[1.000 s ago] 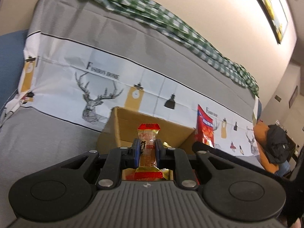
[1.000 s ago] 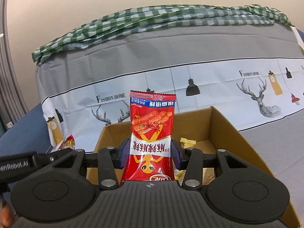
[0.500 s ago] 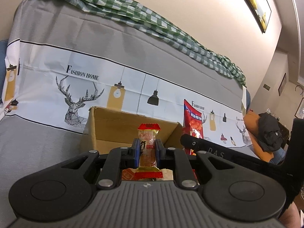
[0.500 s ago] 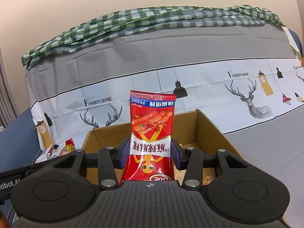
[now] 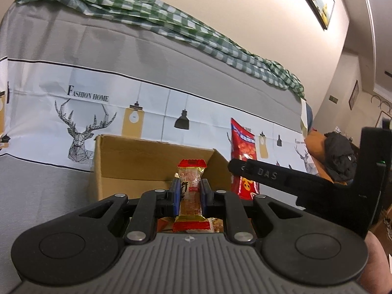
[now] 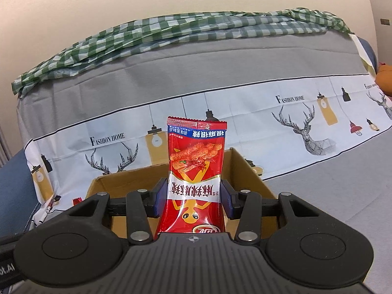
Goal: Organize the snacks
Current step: 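Carry the candy with the left tool while the right tool carries the spicy-strip bag over the box, then open the left tool over the box while the right tool releases the spicy-strip bag into it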
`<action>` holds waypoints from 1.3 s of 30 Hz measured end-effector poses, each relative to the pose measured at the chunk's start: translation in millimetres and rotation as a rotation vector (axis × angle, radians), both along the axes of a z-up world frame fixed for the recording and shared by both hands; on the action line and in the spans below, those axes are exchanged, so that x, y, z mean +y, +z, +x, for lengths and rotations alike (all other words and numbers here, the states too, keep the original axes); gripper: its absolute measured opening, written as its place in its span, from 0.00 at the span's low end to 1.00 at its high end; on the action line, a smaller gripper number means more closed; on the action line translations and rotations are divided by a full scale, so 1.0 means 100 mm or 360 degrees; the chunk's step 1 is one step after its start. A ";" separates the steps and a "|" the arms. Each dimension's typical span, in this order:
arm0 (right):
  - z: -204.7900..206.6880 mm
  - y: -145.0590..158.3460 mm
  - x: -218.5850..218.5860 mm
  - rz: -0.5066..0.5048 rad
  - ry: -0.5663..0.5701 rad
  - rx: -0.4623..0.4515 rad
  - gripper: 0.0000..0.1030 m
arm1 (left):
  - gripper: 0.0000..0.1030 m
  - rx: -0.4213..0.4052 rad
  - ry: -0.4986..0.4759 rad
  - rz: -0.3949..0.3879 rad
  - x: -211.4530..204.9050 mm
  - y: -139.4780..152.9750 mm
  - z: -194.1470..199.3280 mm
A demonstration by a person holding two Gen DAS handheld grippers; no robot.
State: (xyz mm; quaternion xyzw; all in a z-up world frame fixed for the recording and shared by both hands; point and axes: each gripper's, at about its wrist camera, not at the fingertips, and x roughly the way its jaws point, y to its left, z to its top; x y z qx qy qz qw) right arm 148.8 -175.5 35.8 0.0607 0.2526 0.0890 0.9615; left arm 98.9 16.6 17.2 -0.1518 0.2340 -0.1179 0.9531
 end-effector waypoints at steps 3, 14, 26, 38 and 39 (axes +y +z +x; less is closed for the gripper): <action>0.00 -0.01 0.00 -0.0010 0.0001 0.0000 0.45 | 0.17 -0.0010 -0.0032 0.0033 -0.08 -0.01 0.00; -0.02 0.03 -0.01 -0.0037 0.0010 -0.0035 0.45 | 0.17 -0.0028 -0.0108 0.0106 -0.25 -0.03 0.00; -0.03 0.05 -0.03 -0.0054 0.0023 -0.0051 0.46 | 0.17 -0.0017 -0.0128 0.0109 -0.25 -0.04 0.02; -0.09 0.26 -0.04 -0.0084 0.0102 0.0007 0.79 | 0.71 0.0023 -0.0042 0.0063 -0.01 0.08 -0.22; -0.14 0.33 -0.07 -0.0060 0.0115 0.0022 0.82 | 0.76 0.0023 -0.0042 0.0066 0.02 0.13 -0.28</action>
